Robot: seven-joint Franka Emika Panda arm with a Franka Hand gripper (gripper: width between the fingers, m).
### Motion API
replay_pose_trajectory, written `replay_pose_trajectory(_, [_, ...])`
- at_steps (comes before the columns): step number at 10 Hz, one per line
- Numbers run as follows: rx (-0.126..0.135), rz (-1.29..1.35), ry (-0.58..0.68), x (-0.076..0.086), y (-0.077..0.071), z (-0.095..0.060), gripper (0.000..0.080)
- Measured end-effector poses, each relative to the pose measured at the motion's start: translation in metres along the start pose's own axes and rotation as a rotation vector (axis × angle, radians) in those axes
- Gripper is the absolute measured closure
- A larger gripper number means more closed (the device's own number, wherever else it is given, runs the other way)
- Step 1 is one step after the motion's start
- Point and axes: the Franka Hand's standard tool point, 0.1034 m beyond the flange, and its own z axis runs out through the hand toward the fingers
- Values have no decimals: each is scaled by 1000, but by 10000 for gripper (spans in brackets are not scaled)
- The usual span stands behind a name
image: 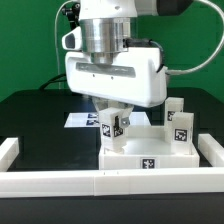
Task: Assemble square table
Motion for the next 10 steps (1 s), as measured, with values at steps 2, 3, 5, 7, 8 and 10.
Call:
replay_pose_trajectory(2, [3, 210, -6, -1, -3, 1, 506])
replay_pose_trajectory(3, [9, 311, -15, 0, -3, 1, 506])
replay_pose_trajectory(5, [11, 430, -17, -1, -4, 2, 506])
replay_pose_trajectory(7, [16, 449, -24, -2, -5, 2, 412])
replay_pose_trajectory(8, [16, 418, -24, -2, -5, 2, 239])
replay_pose_trajectory(10, [18, 274, -21, -2, -5, 2, 168])
